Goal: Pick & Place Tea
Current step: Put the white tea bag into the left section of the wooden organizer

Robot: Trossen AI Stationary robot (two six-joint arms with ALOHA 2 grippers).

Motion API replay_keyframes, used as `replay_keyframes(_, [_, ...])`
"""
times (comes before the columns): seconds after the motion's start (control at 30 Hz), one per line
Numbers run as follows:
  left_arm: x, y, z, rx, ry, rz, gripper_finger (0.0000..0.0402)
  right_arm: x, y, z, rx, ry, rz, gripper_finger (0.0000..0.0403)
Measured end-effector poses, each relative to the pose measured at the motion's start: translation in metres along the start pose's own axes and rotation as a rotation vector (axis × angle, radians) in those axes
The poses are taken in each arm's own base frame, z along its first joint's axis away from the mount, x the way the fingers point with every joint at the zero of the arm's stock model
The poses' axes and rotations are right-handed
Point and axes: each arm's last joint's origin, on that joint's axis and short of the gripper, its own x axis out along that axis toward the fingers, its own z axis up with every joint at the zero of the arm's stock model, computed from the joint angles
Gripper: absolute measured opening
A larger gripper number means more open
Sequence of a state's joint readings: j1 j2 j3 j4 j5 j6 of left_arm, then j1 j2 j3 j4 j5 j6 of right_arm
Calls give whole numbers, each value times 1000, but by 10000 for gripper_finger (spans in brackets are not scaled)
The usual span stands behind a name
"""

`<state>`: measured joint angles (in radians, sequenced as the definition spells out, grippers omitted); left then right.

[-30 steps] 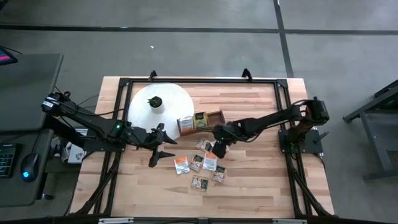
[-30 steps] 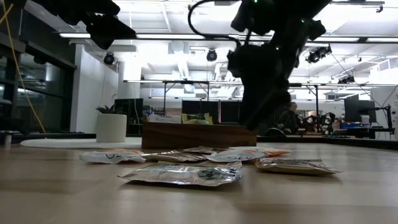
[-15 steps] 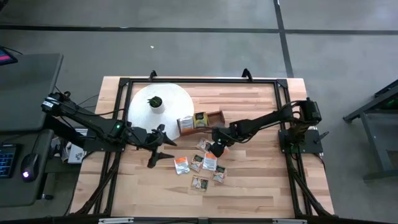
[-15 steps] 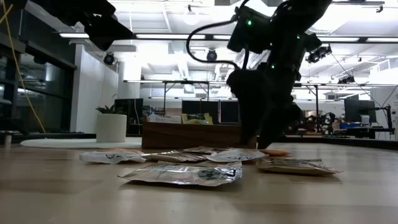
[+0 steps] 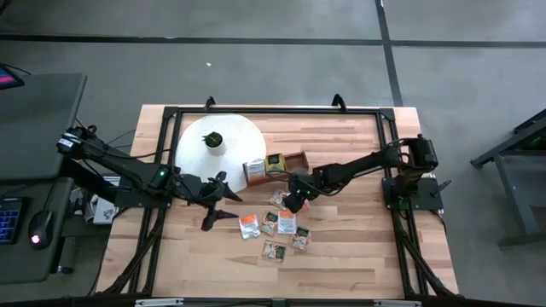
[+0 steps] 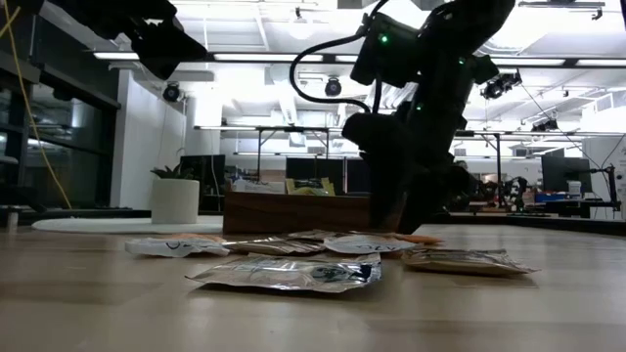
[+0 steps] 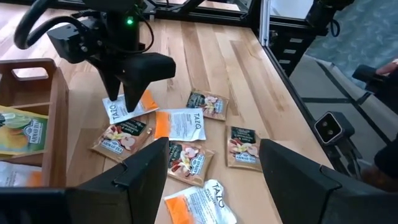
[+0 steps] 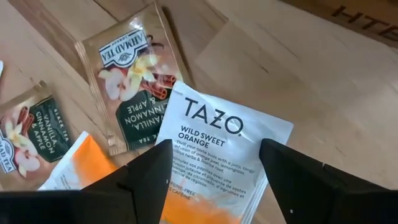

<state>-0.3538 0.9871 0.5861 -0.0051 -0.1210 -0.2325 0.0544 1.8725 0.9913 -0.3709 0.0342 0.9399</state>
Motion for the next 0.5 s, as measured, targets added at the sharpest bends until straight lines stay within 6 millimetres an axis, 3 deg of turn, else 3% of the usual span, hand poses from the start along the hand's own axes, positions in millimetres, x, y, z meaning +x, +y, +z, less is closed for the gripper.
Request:
replay_keyframes(0.27, [0, 0, 0, -6, 0, -1, 248, 0, -1, -1, -4, 4, -12, 211])
replay_keyframes(0.5, [0, 0, 0, -8, 2, -3, 248, 0, -2, -2, -55, 39, -10, 207])
